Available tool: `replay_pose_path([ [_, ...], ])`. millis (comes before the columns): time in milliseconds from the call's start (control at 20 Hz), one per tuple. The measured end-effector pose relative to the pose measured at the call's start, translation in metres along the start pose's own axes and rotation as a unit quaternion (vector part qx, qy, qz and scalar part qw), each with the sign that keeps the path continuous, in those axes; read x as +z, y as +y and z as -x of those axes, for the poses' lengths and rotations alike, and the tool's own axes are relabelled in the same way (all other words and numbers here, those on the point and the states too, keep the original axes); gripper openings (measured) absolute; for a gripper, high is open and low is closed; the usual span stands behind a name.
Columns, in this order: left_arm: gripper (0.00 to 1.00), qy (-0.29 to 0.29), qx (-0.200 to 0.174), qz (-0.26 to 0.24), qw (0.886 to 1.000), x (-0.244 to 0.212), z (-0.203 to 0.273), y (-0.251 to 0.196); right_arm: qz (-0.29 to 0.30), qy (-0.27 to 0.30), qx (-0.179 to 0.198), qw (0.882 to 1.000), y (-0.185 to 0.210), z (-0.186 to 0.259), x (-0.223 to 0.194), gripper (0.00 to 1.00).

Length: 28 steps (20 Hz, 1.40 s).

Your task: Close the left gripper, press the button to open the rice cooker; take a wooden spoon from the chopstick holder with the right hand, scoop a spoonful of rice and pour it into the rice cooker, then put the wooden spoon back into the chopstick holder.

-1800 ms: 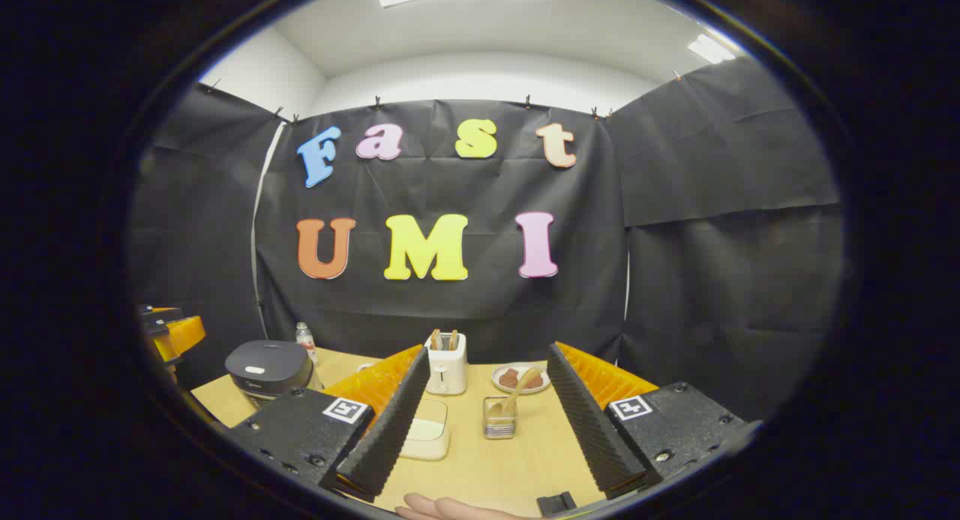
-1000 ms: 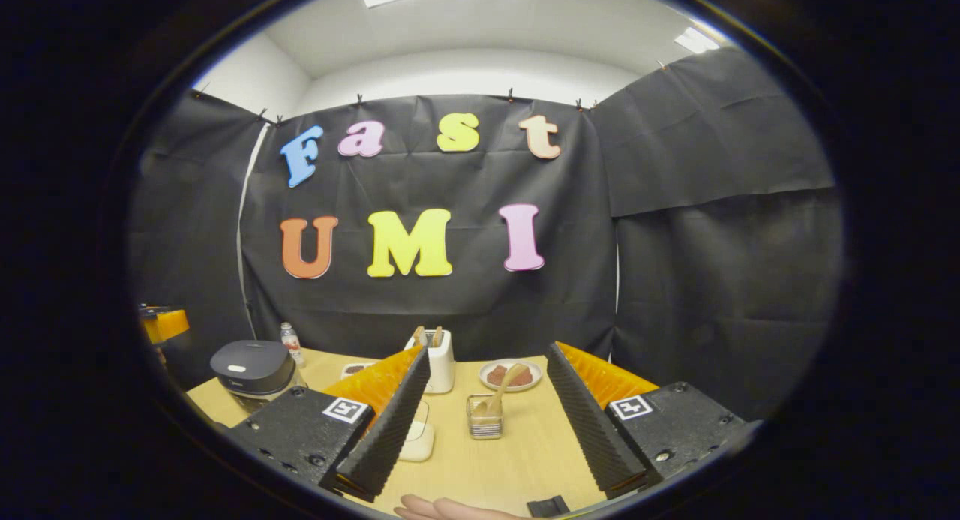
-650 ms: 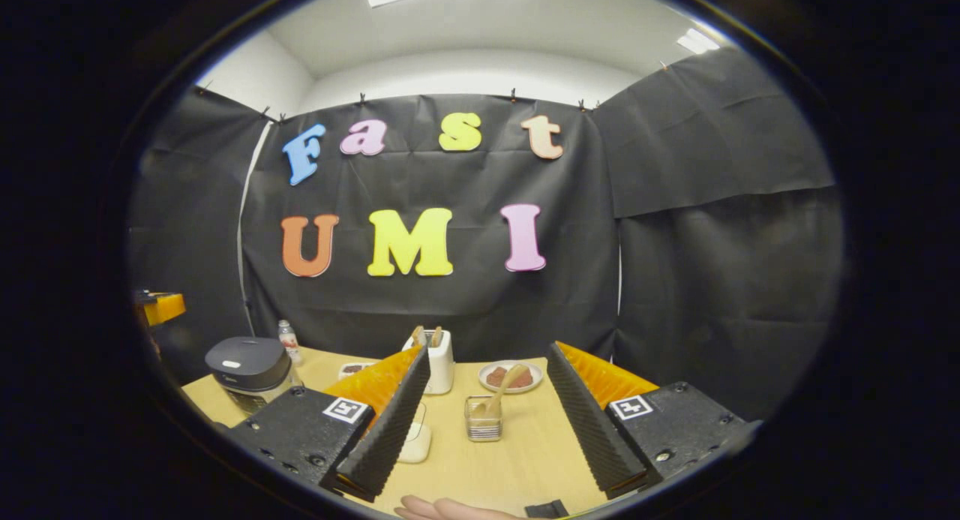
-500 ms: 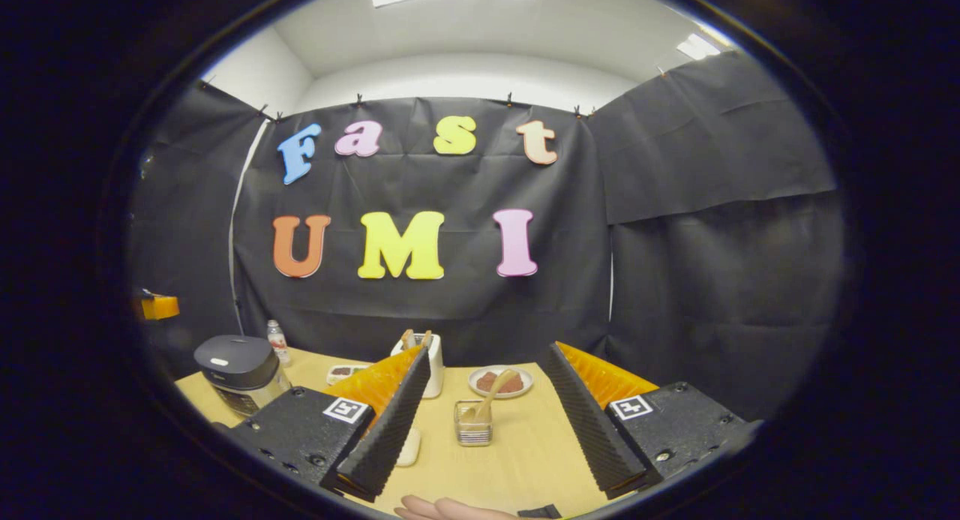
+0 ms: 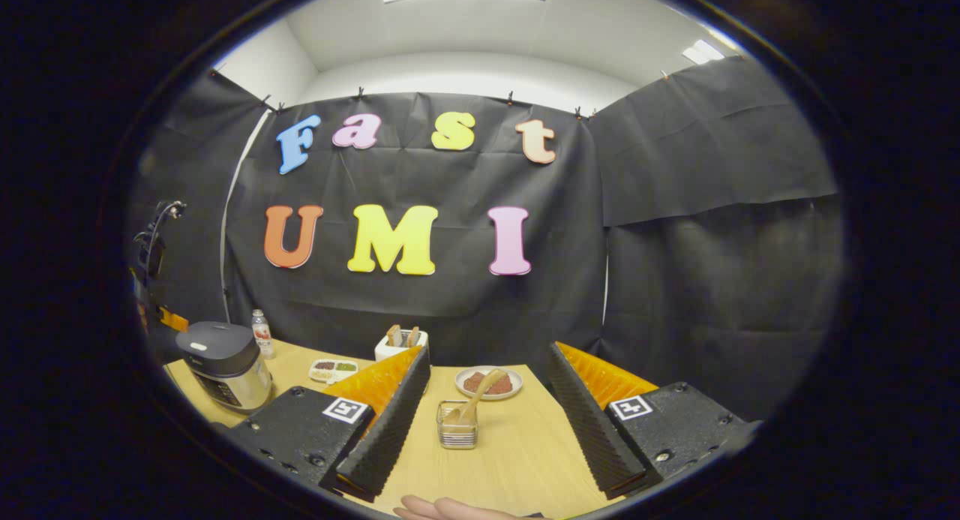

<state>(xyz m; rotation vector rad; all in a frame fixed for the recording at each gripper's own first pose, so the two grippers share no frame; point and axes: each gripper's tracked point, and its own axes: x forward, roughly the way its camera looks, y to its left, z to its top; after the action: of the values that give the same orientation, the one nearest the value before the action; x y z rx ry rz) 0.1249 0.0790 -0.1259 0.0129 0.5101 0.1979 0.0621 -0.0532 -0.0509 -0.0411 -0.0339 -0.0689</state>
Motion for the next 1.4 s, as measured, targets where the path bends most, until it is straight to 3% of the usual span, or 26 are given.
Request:
replay_pose_path([
  [50,0.0,0.003,0.003,0.001,1.0,0.0,-0.003,0.002,0.001,0.004,0.001,1.0,-0.001,-0.001,-0.005,0.94],
  [100,0.0,0.008,0.009,0.001,1.0,0.0,-0.006,0.004,0.001,0.004,0.002,1.0,-0.002,-0.003,-0.006,1.0],
  [350,0.0,0.046,0.026,-0.001,0.999,-0.015,-0.032,0.013,0.005,-0.002,0.004,1.0,-0.003,-0.005,-0.01,1.0],
  [400,0.0,0.056,0.026,-0.002,0.998,-0.021,-0.037,0.013,0.006,-0.002,0.007,1.0,-0.002,-0.004,-0.011,0.94],
  [500,0.0,0.062,0.029,-0.003,0.998,-0.026,-0.042,0.017,0.002,-0.006,0.003,1.0,-0.006,-0.004,-0.01,0.94],
  [550,0.0,0.052,0.026,-0.004,0.998,-0.022,-0.044,0.017,0.001,-0.008,0.002,1.0,-0.006,-0.004,-0.01,1.0],
  [600,0.07,0.069,0.027,-0.003,0.997,-0.03,-0.044,0.017,0.002,-0.009,0.001,1.0,-0.006,-0.005,-0.011,1.0],
  [650,0.0,0.063,0.024,-0.006,0.998,-0.027,-0.044,0.016,0.003,-0.01,0.001,1.0,-0.007,-0.005,-0.011,1.0],
  [700,0.0,0.07,0.023,-0.002,0.997,-0.03,-0.045,0.017,0.004,-0.011,0.002,1.0,-0.006,-0.005,-0.011,0.94],
  [750,0.0,0.069,0.021,0.003,0.997,-0.03,-0.045,0.016,0.004,-0.011,0.005,1.0,-0.004,-0.004,-0.011,1.0],
  [900,0.0,0.08,0.026,0.023,0.996,-0.035,-0.051,0.017,-0.001,-0.01,0.01,1.0,-0.001,-0.002,-0.011,0.94],
  [950,0.0,0.068,0.027,0.02,0.997,-0.029,-0.045,0.018,-0.003,-0.01,0.012,1.0,0.0,-0.001,-0.01,1.0],
  [1000,0.0,0.079,0.027,0.014,0.996,-0.034,-0.044,0.017,-0.004,-0.011,0.014,1.0,0.002,0.0,-0.01,0.94],
  [1150,0.0,0.081,0.027,0.026,0.996,-0.032,-0.046,0.018,-0.002,-0.013,0.013,1.0,0.002,0.001,-0.013,0.94],
  [1200,0.0,0.081,0.026,0.029,0.996,-0.03,-0.044,0.018,-0.003,-0.009,0.013,1.0,0.002,0.001,-0.015,1.0],
  [1250,0.0,0.079,0.029,0.033,0.996,-0.027,-0.044,0.019,-0.003,-0.004,0.014,1.0,0.004,0.001,-0.018,0.94],
  [1300,0.0,0.076,0.032,0.03,0.996,-0.023,-0.041,0.02,-0.004,-0.001,0.014,1.0,0.004,0.002,-0.02,1.0],
  [1400,0.0,0.032,0.045,0.01,0.998,-0.004,-0.031,0.022,0.001,0.001,0.015,1.0,0.004,0.003,-0.023,1.0],
])
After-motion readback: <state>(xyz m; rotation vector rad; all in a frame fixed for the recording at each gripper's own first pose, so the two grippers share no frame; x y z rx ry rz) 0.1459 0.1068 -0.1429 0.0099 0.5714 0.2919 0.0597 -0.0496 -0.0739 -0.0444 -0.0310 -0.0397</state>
